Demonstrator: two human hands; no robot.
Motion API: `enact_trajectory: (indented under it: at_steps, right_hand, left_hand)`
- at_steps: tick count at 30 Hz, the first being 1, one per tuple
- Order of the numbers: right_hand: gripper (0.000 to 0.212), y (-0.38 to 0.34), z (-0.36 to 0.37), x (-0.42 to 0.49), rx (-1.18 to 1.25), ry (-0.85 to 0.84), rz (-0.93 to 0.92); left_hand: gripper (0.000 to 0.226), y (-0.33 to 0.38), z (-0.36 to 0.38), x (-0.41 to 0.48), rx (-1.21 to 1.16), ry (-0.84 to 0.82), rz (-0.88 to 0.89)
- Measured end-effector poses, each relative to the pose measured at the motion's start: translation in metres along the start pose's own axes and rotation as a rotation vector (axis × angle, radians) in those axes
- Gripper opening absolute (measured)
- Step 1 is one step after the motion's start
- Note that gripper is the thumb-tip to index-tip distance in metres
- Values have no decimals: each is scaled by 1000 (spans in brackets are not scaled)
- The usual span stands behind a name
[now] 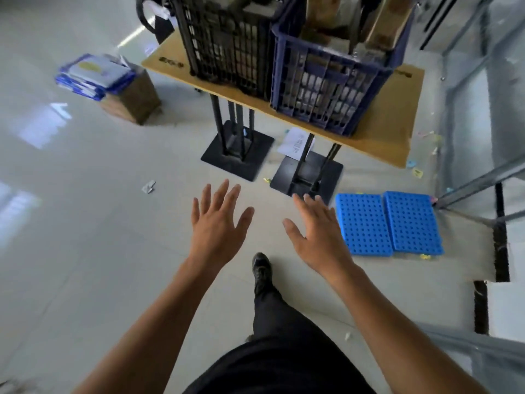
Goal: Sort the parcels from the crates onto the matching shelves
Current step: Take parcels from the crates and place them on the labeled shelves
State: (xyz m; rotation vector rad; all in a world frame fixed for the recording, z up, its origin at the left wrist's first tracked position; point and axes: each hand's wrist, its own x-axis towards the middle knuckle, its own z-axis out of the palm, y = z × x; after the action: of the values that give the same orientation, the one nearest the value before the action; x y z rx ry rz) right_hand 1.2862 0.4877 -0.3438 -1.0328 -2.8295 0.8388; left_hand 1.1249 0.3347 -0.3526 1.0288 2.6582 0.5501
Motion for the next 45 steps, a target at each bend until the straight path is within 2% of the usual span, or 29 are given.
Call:
enact_trajectory:
  at_steps: [4, 8, 13, 17, 25, 30, 34, 41, 45]
  right_hand:
    - [64, -28, -6, 92, 26, -30, -90]
    - [63, -55, -26, 173, 89, 10, -177]
    - [65, -84, -56, 258, 83, 37, -242]
    - [63, -103, -69, 317, 72, 82, -256]
    - [70, -158, -74, 432, 17, 172, -154]
    - [70, -194, -82, 478, -11, 203, -69]
    - [79, -209, -80, 503, -25, 251, -11]
    - [75, -199, -92, 548, -14, 285, 103]
    - [66, -183, -101, 593, -14, 288, 125]
  left_hand:
    - [70, -19, -38, 68, 58, 32, -50]
    - [70, -29, -76, 138, 90, 95, -68]
    - [70, -32, -110, 215, 54, 181, -69]
    - [73, -46, -127, 272, 8, 189, -63]
    - [69, -88, -163, 406, -65, 195, 64]
    - [71, -103, -193, 479, -82, 161, 196]
    - [75, -112, -204, 530, -78, 115, 268]
    - [75, -86, -212, 626, -110, 33, 395]
    - [72, -62, -200, 691, -42, -49, 393]
